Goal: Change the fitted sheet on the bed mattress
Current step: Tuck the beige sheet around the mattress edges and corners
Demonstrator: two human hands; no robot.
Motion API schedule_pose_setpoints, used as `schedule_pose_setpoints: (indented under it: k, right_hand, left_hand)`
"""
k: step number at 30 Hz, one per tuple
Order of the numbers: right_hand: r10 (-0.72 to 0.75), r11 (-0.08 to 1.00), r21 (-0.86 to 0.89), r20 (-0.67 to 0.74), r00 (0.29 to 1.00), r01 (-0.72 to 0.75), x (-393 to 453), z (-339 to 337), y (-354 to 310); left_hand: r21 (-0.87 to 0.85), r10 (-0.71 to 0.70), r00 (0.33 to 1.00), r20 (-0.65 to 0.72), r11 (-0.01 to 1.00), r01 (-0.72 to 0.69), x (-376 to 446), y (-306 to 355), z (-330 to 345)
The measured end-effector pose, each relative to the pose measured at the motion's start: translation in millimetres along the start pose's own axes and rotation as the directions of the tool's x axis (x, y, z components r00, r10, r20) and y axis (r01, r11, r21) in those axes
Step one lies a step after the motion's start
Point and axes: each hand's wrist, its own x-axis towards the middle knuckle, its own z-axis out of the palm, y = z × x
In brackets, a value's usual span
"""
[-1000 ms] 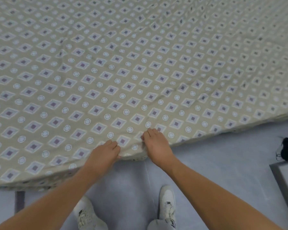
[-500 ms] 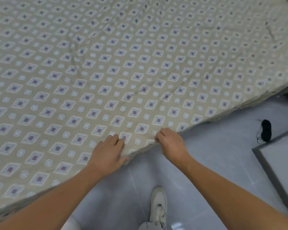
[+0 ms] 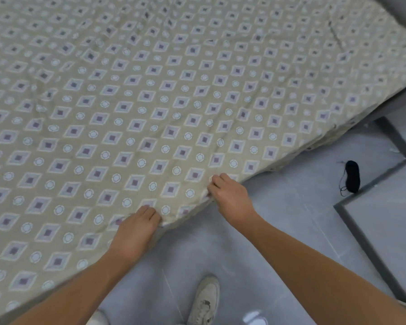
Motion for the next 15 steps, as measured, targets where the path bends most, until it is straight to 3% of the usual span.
schedule_pose_setpoints:
  k: [5, 8, 15]
  right_hand:
    - [-0.019, 0.996, 0.084, 0.010, 1.000, 0.018, 12, -1, 12]
    - [-0.071, 0.987, 0.146, 0.003, 0.998, 0.069, 15, -4, 28]
    - [0.139, 0.989, 0.051, 0.004, 0.990, -0.139, 13, -27, 114]
  left_hand:
    - [-0.124, 0.000, 0.998, 0.058, 0.992, 0.007, 2, -2, 4]
    - [-0.146, 0.008, 1.000, -0.006, 0.989, -0.008, 17, 1, -4]
    - [-0.054, -0.046, 0.995, -0.089, 0.998, 0.042, 122, 59, -22]
